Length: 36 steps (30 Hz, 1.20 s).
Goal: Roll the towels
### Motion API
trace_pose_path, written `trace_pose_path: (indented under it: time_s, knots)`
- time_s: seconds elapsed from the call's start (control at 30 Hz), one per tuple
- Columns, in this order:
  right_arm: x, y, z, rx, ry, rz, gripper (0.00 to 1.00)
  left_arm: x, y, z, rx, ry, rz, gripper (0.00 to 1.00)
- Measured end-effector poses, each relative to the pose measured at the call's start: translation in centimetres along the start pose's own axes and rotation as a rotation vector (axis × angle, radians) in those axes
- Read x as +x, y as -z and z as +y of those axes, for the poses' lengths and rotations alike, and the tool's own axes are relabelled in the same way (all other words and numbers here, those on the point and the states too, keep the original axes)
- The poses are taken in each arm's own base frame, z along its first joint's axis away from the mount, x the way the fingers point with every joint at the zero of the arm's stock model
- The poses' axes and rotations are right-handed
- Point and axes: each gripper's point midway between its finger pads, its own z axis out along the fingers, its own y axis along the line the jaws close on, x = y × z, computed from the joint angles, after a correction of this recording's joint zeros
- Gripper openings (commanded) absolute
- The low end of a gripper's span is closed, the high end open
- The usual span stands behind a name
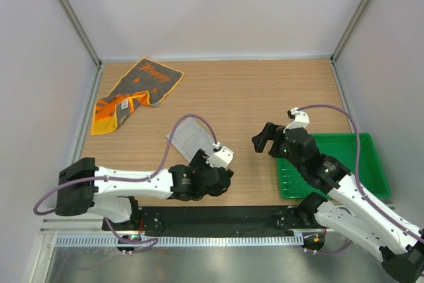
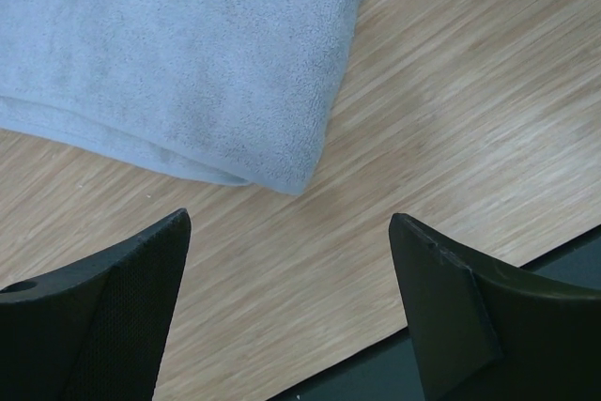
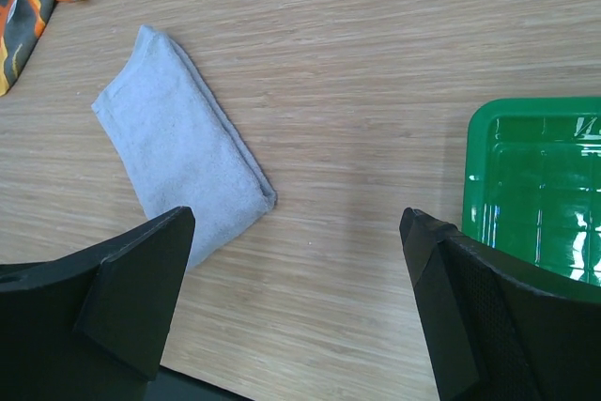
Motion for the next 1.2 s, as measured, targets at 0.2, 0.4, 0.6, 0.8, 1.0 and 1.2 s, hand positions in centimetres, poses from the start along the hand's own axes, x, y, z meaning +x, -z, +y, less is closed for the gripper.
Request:
trace_pose_path:
  time_s: [0.2, 0.4, 0.6, 0.8, 1.0, 1.2]
  knots:
    - [0.3, 0.4, -0.3, 0.004, 0.002, 0.009, 1.00, 1.6, -2.0, -1.0, -0.015, -0.066, 0.048, 0.76]
    - [0.5, 0.8, -0.4, -0.002, -0.008, 0.012, 1.00, 2.7, -3.3, -1.6, -0.031, -0.105, 0.079, 0.59]
    - [1.2, 0.8, -0.6, -0.007, -0.017, 0.031, 1.00, 2.4, -3.9, -1.8, -0.047, -0.112, 0.069, 0.55]
    - [1.3, 0.8, -0.6, -0.008, -0.016, 0.035, 1.00, 2.6, -4.5, -1.6, -0.068, -0.121, 0.073, 0.56]
    - [1.6, 0.7, -0.5, -0.011, -0.018, 0.045, 1.00, 2.4, -5.2, -0.8, -0.088, -0.106, 0.079, 0.57]
    - [2.6, 0.5, -0.8, -0.010, -0.023, 0.073, 1.00, 1.9, -6.0, -0.7, -0.078, -0.076, 0.070, 0.50]
